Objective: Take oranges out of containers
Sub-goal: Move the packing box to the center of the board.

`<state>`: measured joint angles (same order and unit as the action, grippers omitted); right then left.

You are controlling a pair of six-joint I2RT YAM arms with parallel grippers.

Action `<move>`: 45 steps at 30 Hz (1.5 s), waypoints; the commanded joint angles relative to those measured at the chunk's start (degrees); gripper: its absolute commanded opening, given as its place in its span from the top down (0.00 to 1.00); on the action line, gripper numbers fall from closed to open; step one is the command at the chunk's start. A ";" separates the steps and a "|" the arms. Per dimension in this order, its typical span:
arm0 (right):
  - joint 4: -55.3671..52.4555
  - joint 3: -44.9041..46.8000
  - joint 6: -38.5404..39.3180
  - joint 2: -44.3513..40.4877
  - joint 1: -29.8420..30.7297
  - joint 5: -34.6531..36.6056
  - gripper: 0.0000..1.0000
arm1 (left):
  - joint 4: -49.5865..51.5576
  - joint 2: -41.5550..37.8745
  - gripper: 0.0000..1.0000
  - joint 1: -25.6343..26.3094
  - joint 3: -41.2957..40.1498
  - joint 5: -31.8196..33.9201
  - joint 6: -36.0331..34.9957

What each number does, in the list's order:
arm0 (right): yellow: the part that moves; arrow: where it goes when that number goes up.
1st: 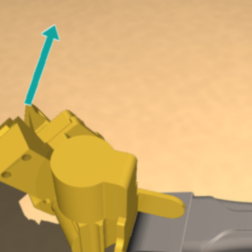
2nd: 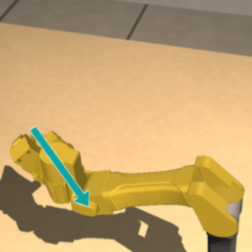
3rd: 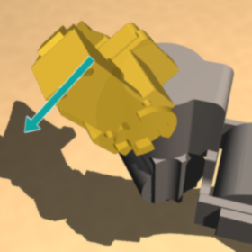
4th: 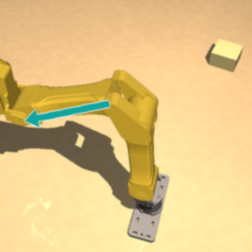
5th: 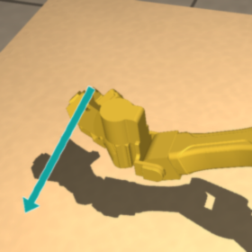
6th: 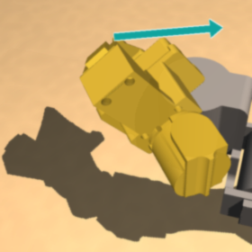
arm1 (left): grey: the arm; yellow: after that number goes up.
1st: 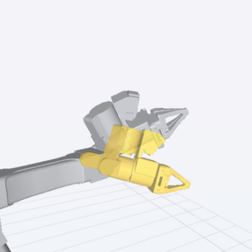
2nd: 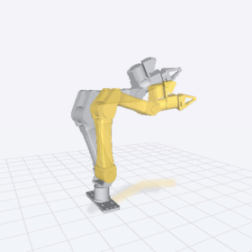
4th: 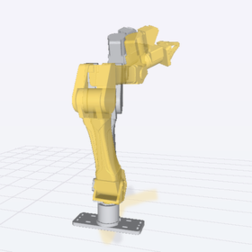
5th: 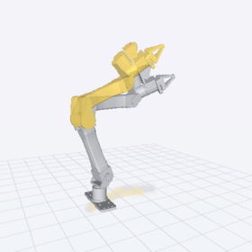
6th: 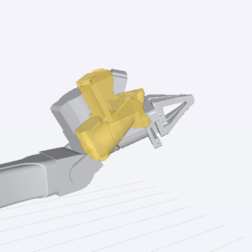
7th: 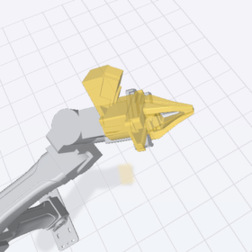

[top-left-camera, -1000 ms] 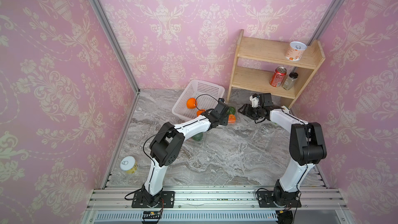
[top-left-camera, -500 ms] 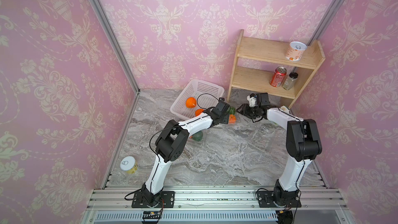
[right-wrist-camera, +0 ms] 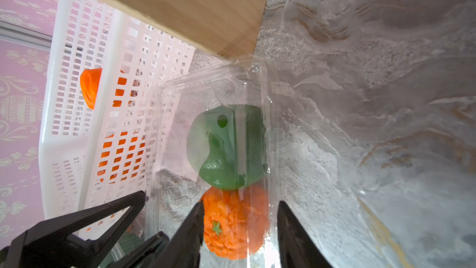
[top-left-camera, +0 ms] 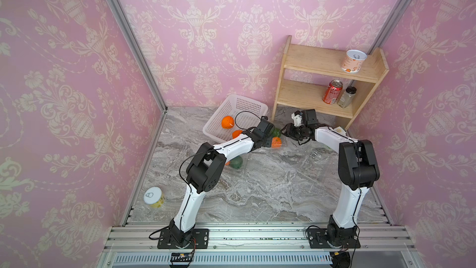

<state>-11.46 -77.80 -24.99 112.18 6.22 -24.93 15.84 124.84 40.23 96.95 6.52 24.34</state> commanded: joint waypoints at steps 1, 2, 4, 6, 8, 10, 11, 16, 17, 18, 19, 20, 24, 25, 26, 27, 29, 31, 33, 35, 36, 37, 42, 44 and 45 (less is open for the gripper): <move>-1.92 -1.24 1.61 1.02 0.81 1.24 0.56 | 0.96 1.78 0.47 -0.49 0.89 -1.26 -1.00; -1.92 -1.06 1.61 0.95 0.87 1.36 0.57 | 0.97 1.73 0.48 -0.57 0.87 -1.38 -0.90; -1.90 -0.69 1.66 0.88 0.99 1.48 0.61 | 0.78 1.81 0.50 -0.46 0.62 -1.81 -0.70; -2.03 -0.45 2.16 0.89 1.24 1.74 0.61 | 0.59 1.90 0.53 -0.50 0.36 -2.37 -0.36; -2.43 -0.17 2.53 0.85 1.36 1.99 0.61 | 0.47 1.97 0.54 -0.46 0.07 -2.91 0.08; -2.12 0.81 2.58 0.35 1.39 1.95 0.61 | 0.05 1.74 0.55 -0.46 -0.46 -3.42 0.42; -1.92 1.26 2.58 -0.02 1.45 2.06 0.61 | -0.17 1.66 0.55 -0.46 -0.77 -3.52 0.58; -1.85 2.95 2.93 -0.90 1.53 2.08 0.61 | -0.36 1.18 0.58 -0.26 -1.77 -3.89 0.80; -1.82 3.09 3.02 -0.95 1.60 1.99 0.61 | -0.28 1.16 0.59 -0.20 -1.87 -3.97 0.84; -1.77 3.42 3.02 -1.04 1.69 1.90 0.61 | -0.21 1.04 0.59 -0.15 -1.92 -4.07 0.85; -1.58 3.74 3.10 -1.16 1.77 1.76 0.61 | -0.18 0.94 0.60 -0.06 -2.11 -4.07 0.78; -1.47 4.13 3.11 -1.33 1.90 1.66 0.62 | -0.19 0.81 0.60 0.07 -2.26 -4.04 0.80; -1.04 5.87 3.10 -2.46 2.09 1.72 0.62 | -0.36 0.17 0.60 0.78 -3.24 -3.81 1.10; -1.02 6.27 3.04 -2.73 2.09 1.70 0.63 | -0.37 -0.09 0.61 0.95 -3.59 -3.76 1.06; -1.02 6.64 3.06 -3.03 2.24 1.64 0.63 | -0.51 -0.19 0.61 1.12 -3.84 -3.65 1.18; -1.02 7.08 2.93 -3.38 2.31 1.47 0.63 | -0.54 -0.33 0.61 1.37 -4.21 -3.71 1.24; -0.75 8.36 3.10 -4.28 2.40 1.37 0.64 | -0.89 -0.65 0.62 1.72 -5.14 -3.57 1.48; -0.73 9.88 3.03 -5.48 2.48 1.72 0.64 | -1.24 -1.05 0.63 2.03 -6.23 -3.78 1.81; -0.58 12.32 3.02 -6.49 2.48 1.72 0.64 | -1.78 -1.56 0.63 2.51 -7.50 -3.87 2.37; -1.04 13.45 2.93 -7.14 2.47 1.65 0.64 | -2.69 -2.25 0.63 2.89 -8.85 -3.96 2.96; -1.36 14.04 2.93 -7.47 2.48 1.70 0.64 | -3.13 -2.62 0.64 3.16 -9.56 -4.14 3.29; -1.79 14.80 2.78 -7.88 2.48 2.00 0.64 | -3.51 -3.00 0.64 3.55 -10.25 -4.42 3.65; -0.40 20.49 2.16 -11.25 2.48 2.05 0.64 | -5.30 -5.20 0.65 5.05 -13.47 -5.33 5.41; -0.54 22.16 2.05 -12.71 2.47 2.06 0.64 | -5.64 -6.53 0.65 6.00 -15.12 -4.77 5.46; -0.98 22.95 2.05 -13.60 2.47 2.43 0.64 | -5.76 -7.19 0.65 6.53 -15.96 -4.50 5.57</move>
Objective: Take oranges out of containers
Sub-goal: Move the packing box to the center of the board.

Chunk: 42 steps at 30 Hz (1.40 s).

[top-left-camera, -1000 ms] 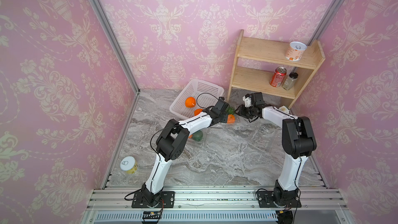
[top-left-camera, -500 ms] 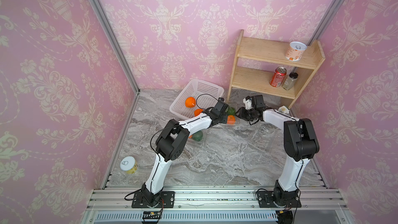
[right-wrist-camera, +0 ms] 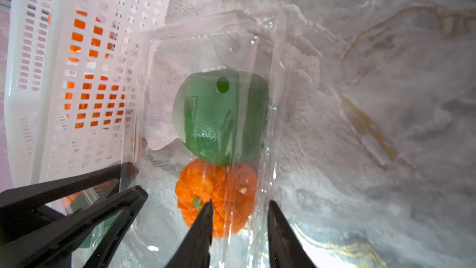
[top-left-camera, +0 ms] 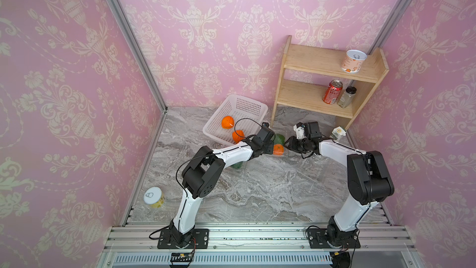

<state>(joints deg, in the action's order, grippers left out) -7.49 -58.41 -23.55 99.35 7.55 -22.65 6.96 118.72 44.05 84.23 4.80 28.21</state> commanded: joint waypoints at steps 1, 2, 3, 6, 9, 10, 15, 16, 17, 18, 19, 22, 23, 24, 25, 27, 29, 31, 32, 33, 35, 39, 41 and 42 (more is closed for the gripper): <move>-5.25 4.28 0.61 -1.54 1.16 0.45 0.64 | 3.18 -1.69 0.65 3.23 -3.91 -2.55 1.68; -5.34 5.22 0.61 -2.54 1.20 0.51 0.64 | 3.23 -2.40 0.65 3.91 -4.81 -2.26 1.68; -5.73 6.02 0.65 -3.46 1.24 0.72 0.64 | 3.18 -3.09 0.65 4.64 -5.65 -1.77 1.68; -7.38 7.93 1.16 -6.29 1.34 1.56 0.64 | 2.98 -5.21 0.65 6.56 -8.50 -0.65 2.02; -8.39 10.24 1.06 -9.73 1.41 2.13 0.64 | 2.93 -7.42 0.65 8.13 -11.30 -0.65 3.18; -8.73 10.98 1.05 -10.72 1.52 2.18 0.64 | 2.75 -8.08 0.65 8.57 -12.21 -0.54 3.55; -9.92 15.37 0.28 -16.57 2.97 3.88 0.63 | 1.99 -12.52 0.65 11.67 -16.71 2.35 4.58; -10.04 16.02 0.03 -17.78 3.16 4.33 0.62 | 2.20 -13.29 0.65 12.20 -17.14 3.06 4.50; -10.13 16.62 -0.09 -18.81 3.34 4.26 0.61 | 2.55 -14.12 0.64 12.73 -17.53 3.81 4.44; -10.54 16.96 -0.05 -19.72 3.31 3.83 0.60 | 2.99 -14.89 0.64 13.11 -17.73 4.14 4.38; -11.11 17.02 0.00 -20.36 3.49 3.59 0.60 | 3.32 -15.52 0.64 13.31 -17.82 4.41 4.25; -12.70 17.52 0.00 -22.59 3.61 3.29 0.53 | 4.17 -17.99 0.58 13.78 -18.30 5.36 3.36; -13.14 17.71 -0.09 -23.60 3.76 3.62 0.50 | 4.41 -18.80 0.52 13.86 -18.47 5.93 3.07; -13.32 18.13 -0.18 -24.65 3.69 3.92 0.49 | 4.54 -19.85 0.48 13.82 -18.72 6.73 2.49; -13.47 18.37 -0.18 -25.49 3.70 4.09 0.47 | 4.41 -20.63 0.43 13.86 -18.92 7.58 1.84; -14.24 18.47 -0.18 -27.23 3.70 4.49 0.42 | 4.23 -22.31 0.23 13.74 -19.46 10.05 -0.06; -14.92 18.35 -0.09 -28.55 3.63 4.85 0.39 | 3.92 -23.53 0.13 13.58 -19.98 11.89 -1.99; -16.26 17.54 -0.22 -29.26 3.61 5.34 0.38 | 3.44 -24.43 0.17 12.56 -20.79 11.09 -2.80; -17.26 16.76 -0.36 -29.34 3.57 5.74 0.38 | 3.05 -24.80 0.22 11.62 -21.38 9.57 -2.72; -18.38 16.04 -0.23 -29.39 3.61 5.93 0.39 | 2.58 -25.21 0.33 10.52 -22.03 7.63 -2.34; -19.13 15.61 0.17 -30.24 3.65 5.12 0.39 | 1.34 -26.03 0.44 8.76 -23.62 4.51 -1.15; -19.15 15.90 -0.26 -33.48 3.53 6.55 0.36 | -1.19 -27.55 0.50 6.75 -26.81 3.64 -1.17; -18.89 15.74 -0.36 -33.70 3.30 6.26 0.34 | -1.98 -27.01 0.51 5.59 -27.33 1.89 -1.80; -18.59 15.52 -0.27 -33.30 3.11 5.47 0.33 | -1.99 -26.54 0.50 4.82 -27.21 0.94 -2.12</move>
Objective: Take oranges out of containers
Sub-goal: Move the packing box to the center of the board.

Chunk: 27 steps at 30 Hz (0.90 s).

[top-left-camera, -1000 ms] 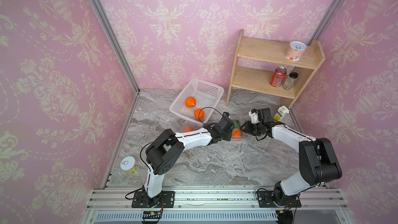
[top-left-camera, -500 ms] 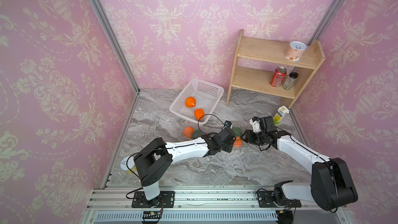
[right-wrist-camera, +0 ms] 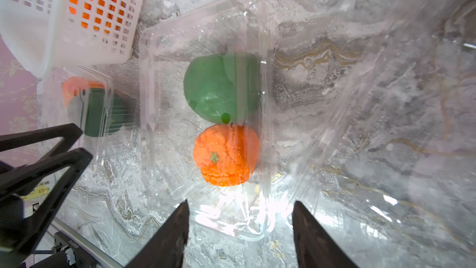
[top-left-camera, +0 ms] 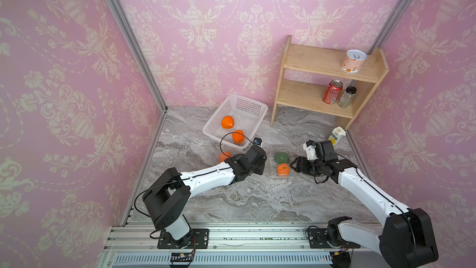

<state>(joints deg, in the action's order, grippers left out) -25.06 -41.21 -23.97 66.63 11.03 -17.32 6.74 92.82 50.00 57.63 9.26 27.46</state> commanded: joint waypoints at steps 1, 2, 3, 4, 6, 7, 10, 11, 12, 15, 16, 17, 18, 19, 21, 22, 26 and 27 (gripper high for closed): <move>-0.67 -1.97 0.21 0.15 -0.64 -0.95 0.33 | -1.82 -0.21 0.50 -1.73 -0.44 -4.23 -1.80; -0.32 -2.16 0.11 1.06 -0.99 -2.05 0.33 | -1.69 0.53 0.50 -2.34 -0.13 -5.07 -2.35; 0.27 -2.30 -0.38 2.17 -1.70 -3.92 0.33 | -1.56 1.14 0.51 -3.04 0.06 -6.00 -2.71; 0.86 -2.25 -0.95 3.07 -2.45 -6.06 0.34 | -1.56 1.65 0.51 -3.70 0.20 -6.92 -2.93; 1.98 -2.03 -1.50 4.69 -3.62 -9.47 0.38 | -1.47 2.52 0.51 -4.97 0.03 -7.95 -3.60; 1.76 -2.05 -1.15 4.89 -3.64 -8.96 0.38 | -1.61 2.73 0.52 -5.56 -0.25 -8.09 -3.91; 0.00 -1.64 0.09 3.44 -3.60 -4.58 0.37 | -2.00 3.31 0.52 -6.85 -1.10 -8.67 -4.66; -0.69 -1.58 0.47 2.81 -3.64 -3.28 0.37 | -2.00 3.53 0.52 -7.25 -1.41 -8.89 -4.67; -1.24 -1.51 0.73 2.31 -3.63 -2.25 0.37 | -2.13 3.81 0.52 -7.75 -1.72 -9.29 -4.70; -1.35 -1.16 0.94 0.93 -3.71 -1.19 0.37 | -2.37 4.47 0.52 -9.01 -2.60 -9.78 -4.83; -1.31 -1.18 0.79 0.79 -3.73 -0.98 0.37 | -2.20 4.64 0.53 -9.44 -2.76 -9.69 -4.94; -1.37 -1.20 0.68 0.87 -3.74 -0.71 0.36 | -2.03 4.65 0.53 -9.89 -2.87 -9.57 -5.05; -1.31 -1.32 0.66 1.00 -3.72 -0.78 0.36 | -1.58 4.57 0.53 -10.09 -2.87 -9.30 -5.26; -1.15 -1.43 0.54 1.26 -3.73 -0.96 0.36 | -1.19 4.21 0.53 -10.23 -2.91 -9.05 -5.47; -0.09 -1.33 0.25 1.74 -3.73 -1.72 0.37 | -0.68 2.80 0.53 -10.19 -3.02 -9.02 -5.69; 0.45 -1.18 -0.04 1.92 -3.73 -2.00 0.37 | -0.83 1.96 0.53 -10.23 -3.21 -9.15 -5.46; 4.07 0.33 -1.74 1.94 -3.56 -4.12 0.38 | -1.12 -2.10 0.48 -10.10 -4.00 -9.74 -4.21; 5.29 0.96 -2.40 1.82 -3.40 -4.83 0.38 | -1.12 -3.20 0.46 -10.10 -4.09 -9.91 -3.85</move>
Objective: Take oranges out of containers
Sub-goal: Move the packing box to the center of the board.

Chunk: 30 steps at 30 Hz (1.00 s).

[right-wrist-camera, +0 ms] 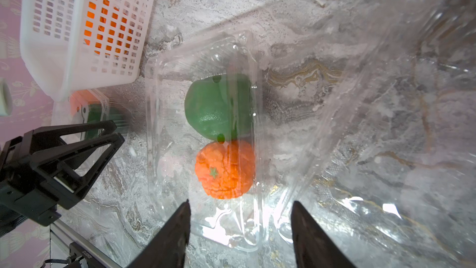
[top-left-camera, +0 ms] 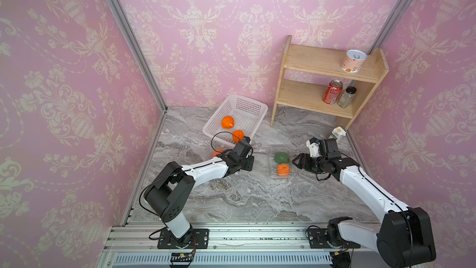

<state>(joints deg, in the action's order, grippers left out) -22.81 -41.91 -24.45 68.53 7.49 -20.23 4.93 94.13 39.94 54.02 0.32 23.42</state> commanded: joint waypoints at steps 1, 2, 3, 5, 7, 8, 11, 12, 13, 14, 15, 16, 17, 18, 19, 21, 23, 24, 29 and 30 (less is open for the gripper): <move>3.73 2.10 -2.53 -0.15 0.25 -2.11 0.38 | 0.77 -5.25 0.44 -0.04 -0.58 -1.15 0.55; 4.27 2.42 -2.79 -0.22 0.48 -2.18 0.38 | 0.91 -6.21 0.43 0.00 -0.71 -1.19 0.81; 4.43 2.67 -2.89 -0.15 0.89 -1.96 0.39 | 0.94 -7.08 0.43 0.09 -0.94 -1.23 1.00; 4.52 2.95 -2.72 -0.07 1.70 -1.61 0.39 | 1.35 -8.64 0.42 0.32 -1.19 -1.08 1.40; 4.61 3.27 -2.65 -0.08 2.56 -0.92 0.39 | 1.87 -9.97 0.39 0.56 -1.67 -0.95 1.71; 4.61 3.45 -2.62 0.06 2.86 -0.75 0.39 | 2.16 -10.51 0.37 0.67 -1.88 -1.02 2.02; 4.70 4.07 -2.79 0.45 3.97 0.12 0.39 | 2.46 -11.93 0.31 1.06 -2.88 -1.34 3.04; 4.78 4.21 -2.87 0.70 4.57 0.67 0.39 | 2.24 -12.35 0.29 1.01 -3.40 -1.65 3.50; 5.12 4.49 -3.01 0.96 5.09 0.96 0.39 | 1.90 -12.58 0.27 1.02 -3.92 -1.89 4.00; 5.65 4.79 -3.37 1.15 5.73 1.06 0.40 | 1.40 -12.93 0.21 1.02 -4.53 -2.09 4.54; 6.26 5.18 -4.01 1.17 6.38 0.92 0.40 | 0.96 -13.02 0.19 1.02 -5.15 -2.18 5.06; 7.04 5.61 -4.57 1.17 7.29 0.88 0.40 | 0.58 -13.35 0.18 1.04 -5.53 -2.11 5.52; 7.48 5.84 -4.93 1.05 8.27 1.11 0.40 | 0.31 -13.48 0.18 1.04 -5.91 -2.09 5.83; 7.60 5.87 -5.20 0.91 9.18 1.55 0.40 | 0.28 -13.61 0.18 1.04 -6.07 -2.08 6.01; 7.60 5.80 -5.41 0.67 10.06 2.17 0.40 | 0.26 -13.89 0.17 1.02 -6.21 -1.90 6.36; 8.39 5.92 -6.40 0.30 11.51 2.65 0.40 | 0.24 -14.33 0.15 1.04 -6.38 -1.64 6.57; 9.75 5.90 -7.60 0.48 13.21 1.84 0.40 | 0.42 -14.60 0.14 1.08 -6.22 -1.38 6.62; 10.24 5.75 -8.03 0.72 14.01 1.84 0.40 | 0.51 -14.59 0.14 1.04 -6.05 -1.20 6.63; 13.10 4.85 -9.21 2.38 15.51 -0.06 0.39 | 0.93 -14.00 0.13 1.09 -4.13 -1.10 5.98; 13.59 4.74 -9.02 2.56 15.52 -0.58 0.39 | 0.95 -13.64 0.13 1.06 -3.74 -1.15 5.86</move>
<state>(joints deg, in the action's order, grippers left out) -11.68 -36.88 -31.90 70.06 22.81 -19.75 5.41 80.62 40.69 48.18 -0.91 29.04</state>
